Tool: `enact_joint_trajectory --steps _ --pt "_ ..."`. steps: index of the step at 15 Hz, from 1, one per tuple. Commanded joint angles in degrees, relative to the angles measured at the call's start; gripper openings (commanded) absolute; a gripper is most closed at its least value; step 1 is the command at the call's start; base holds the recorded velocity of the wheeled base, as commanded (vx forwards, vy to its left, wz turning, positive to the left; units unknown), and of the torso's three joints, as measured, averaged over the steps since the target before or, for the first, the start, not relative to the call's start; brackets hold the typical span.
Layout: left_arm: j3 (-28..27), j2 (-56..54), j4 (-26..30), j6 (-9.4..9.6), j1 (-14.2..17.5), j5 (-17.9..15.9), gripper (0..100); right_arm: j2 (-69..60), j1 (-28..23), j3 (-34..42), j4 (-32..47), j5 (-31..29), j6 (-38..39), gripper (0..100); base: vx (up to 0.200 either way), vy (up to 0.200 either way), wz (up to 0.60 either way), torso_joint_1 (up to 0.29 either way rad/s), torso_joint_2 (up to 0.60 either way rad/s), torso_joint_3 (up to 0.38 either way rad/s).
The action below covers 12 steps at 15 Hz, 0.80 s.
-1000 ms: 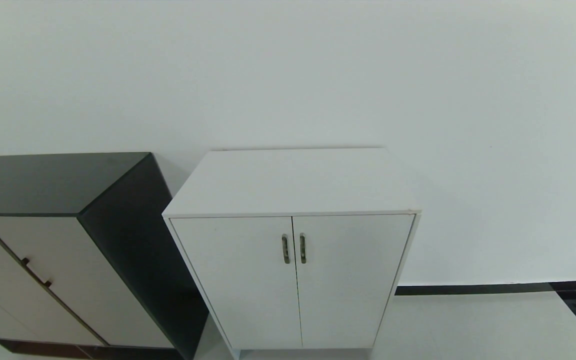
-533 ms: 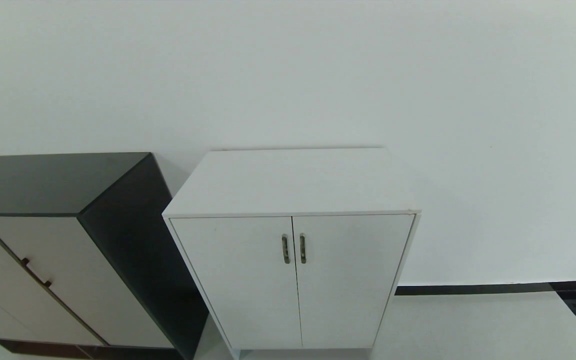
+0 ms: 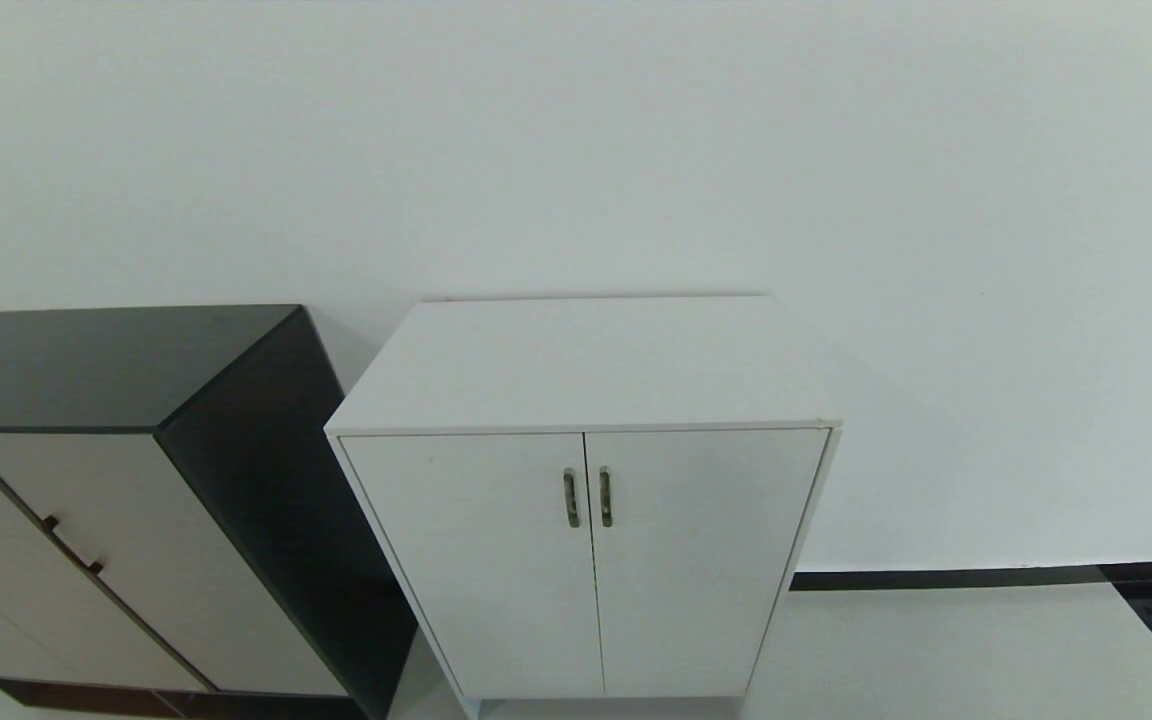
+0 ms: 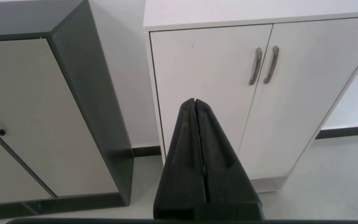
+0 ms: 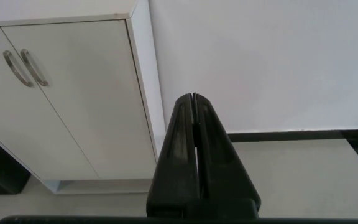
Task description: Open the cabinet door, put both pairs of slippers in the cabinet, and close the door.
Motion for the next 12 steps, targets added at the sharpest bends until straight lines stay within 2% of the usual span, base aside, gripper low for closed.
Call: enact_joint_trajectory --steps 1,12 --pt "0.0 0.0 -0.1 -0.05 0.0 0.0 0 0.2 0.0 0.0 0.1 0.1 -0.1 0 0.0 0.0 0.0 0.0 0.0 0.0" --pt "0.0 0.0 0.0 -0.05 0.0 0.0 0 0.2 0.0 0.0 0.1 0.0 0.1 0 0.0 0.0 0.0 0.0 0.0 0.0"
